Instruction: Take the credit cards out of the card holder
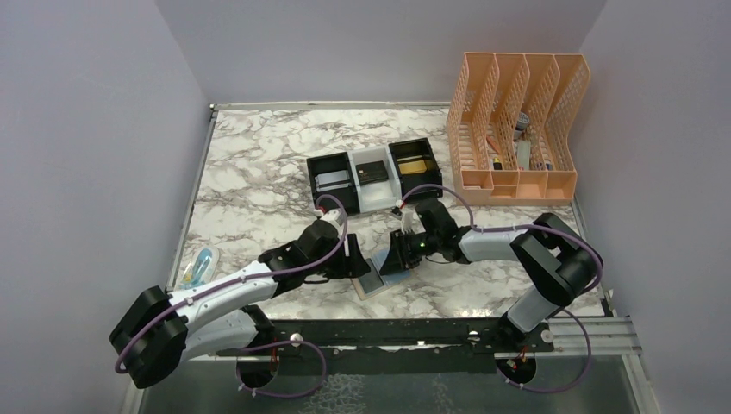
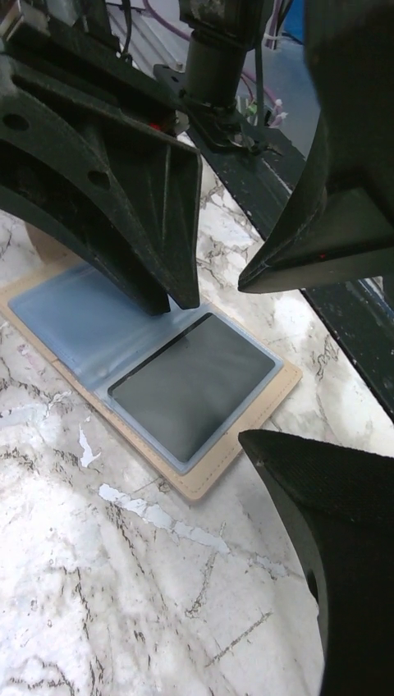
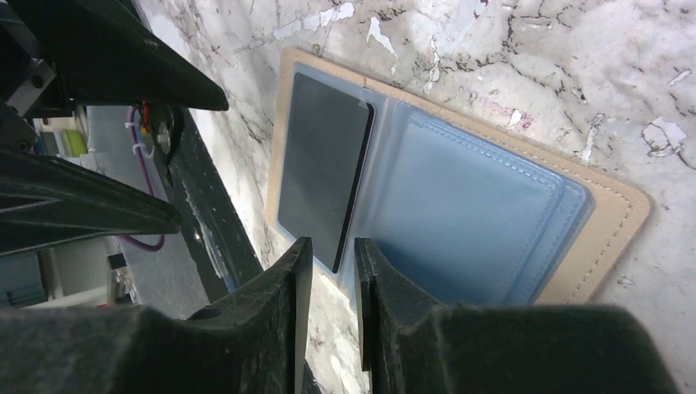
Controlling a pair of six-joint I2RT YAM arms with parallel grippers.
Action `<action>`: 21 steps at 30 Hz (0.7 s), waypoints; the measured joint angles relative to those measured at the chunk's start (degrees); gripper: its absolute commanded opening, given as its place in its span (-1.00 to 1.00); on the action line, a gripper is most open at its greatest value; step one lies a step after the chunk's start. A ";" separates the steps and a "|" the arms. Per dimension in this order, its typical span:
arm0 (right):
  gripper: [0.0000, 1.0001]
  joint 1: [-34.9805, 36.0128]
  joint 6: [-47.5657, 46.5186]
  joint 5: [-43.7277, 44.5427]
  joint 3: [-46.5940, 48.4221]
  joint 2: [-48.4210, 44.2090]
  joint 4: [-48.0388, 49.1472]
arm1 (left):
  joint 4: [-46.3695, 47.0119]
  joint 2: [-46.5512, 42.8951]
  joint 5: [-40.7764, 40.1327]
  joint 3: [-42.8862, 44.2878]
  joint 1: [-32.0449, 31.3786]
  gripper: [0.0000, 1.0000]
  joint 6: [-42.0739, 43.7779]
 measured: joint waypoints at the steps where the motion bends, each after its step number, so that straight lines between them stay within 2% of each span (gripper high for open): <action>1: -0.51 0.00 0.09 0.00 0.04 0.11 0.02 | 0.48 0.74 -0.26 0.00 -0.26 0.22 -0.24; 7: -0.53 0.07 0.57 -0.13 0.20 1.25 0.76 | 2.43 5.49 -1.79 0.37 -1.09 -0.06 -0.70; 13: -0.54 0.24 1.05 -0.76 0.44 2.99 1.86 | 3.37 8.41 -3.34 0.37 -1.66 -0.17 -1.90; 18: -0.59 0.31 1.49 -1.31 1.29 4.81 2.89 | 5.49 11.04 -3.76 0.31 -2.67 -0.39 -2.12; 21: -0.60 0.33 2.27 -1.29 1.18 4.83 3.39 | 7.39 12.81 -3.85 -0.22 -2.97 -0.43 -2.64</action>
